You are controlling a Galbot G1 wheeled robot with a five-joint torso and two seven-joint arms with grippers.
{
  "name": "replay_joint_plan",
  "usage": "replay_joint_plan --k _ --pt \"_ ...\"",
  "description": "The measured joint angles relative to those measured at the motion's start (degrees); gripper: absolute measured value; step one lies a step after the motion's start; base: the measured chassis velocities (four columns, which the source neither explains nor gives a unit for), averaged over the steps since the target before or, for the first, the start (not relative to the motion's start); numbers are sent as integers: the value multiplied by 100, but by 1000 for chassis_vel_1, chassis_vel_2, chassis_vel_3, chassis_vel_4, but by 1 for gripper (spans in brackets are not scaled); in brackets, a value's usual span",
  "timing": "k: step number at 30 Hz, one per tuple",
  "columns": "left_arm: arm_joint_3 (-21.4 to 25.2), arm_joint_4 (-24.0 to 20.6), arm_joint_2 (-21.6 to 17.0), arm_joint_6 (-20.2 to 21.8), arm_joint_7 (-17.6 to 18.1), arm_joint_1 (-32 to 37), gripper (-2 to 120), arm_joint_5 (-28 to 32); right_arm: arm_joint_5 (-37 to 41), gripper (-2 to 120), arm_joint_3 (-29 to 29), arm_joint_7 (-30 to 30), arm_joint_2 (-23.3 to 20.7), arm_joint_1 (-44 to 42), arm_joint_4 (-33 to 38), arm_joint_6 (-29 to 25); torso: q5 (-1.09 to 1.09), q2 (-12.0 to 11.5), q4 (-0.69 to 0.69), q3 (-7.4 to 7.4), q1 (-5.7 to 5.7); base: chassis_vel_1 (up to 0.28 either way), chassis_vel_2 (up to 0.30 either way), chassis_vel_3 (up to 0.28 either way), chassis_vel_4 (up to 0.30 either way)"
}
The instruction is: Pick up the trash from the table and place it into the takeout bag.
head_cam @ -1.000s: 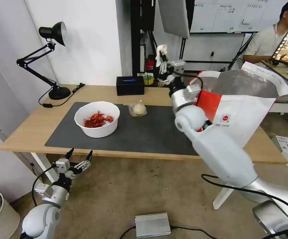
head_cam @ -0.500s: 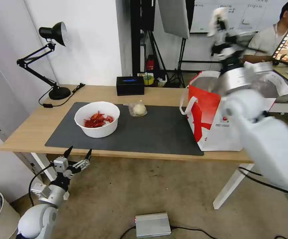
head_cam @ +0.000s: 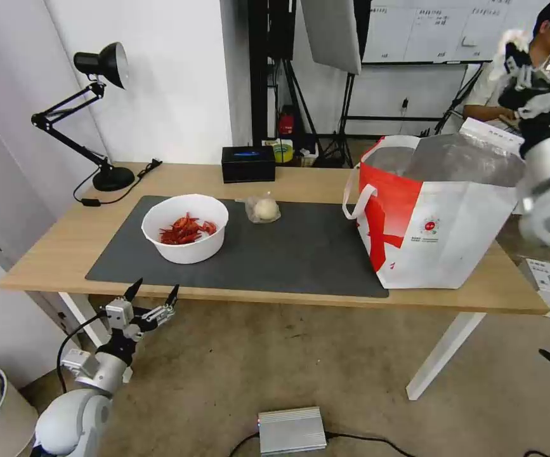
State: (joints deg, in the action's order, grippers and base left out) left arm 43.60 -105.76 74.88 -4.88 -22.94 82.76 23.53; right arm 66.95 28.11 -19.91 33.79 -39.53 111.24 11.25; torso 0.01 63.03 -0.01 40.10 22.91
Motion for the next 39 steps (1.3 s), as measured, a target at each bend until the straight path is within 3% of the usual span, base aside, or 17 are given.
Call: replay_joint_plan --k 9,17,23,34,39 --pt "49 -80 -5 1 -67 58 100 20 1256 0 -26 -549 -330 309 -226 1020 0 0 0 0 0 0 0 0 0" --pt "83 -137 -11 6 -133 49 100 84 1686 0 -254 -580 -538 579 -592 1790 -1 0 0 0 1 0 0 0 0" --pt "73 -149 18 7 -166 56 100 84 1698 0 -259 -576 -493 518 -642 1921 -1 0 1 1 1 0 0 0 0" --pt "140 -220 -36 11 -169 92 100 90 1652 35 -142 -660 -456 364 -604 1963 -1 0 1 0 1 0 0 0 0" --pt "164 -259 -42 13 -171 132 100 94 1631 56 -87 -683 -451 289 -572 1964 -1 0 1 0 1 0 0 0 0"
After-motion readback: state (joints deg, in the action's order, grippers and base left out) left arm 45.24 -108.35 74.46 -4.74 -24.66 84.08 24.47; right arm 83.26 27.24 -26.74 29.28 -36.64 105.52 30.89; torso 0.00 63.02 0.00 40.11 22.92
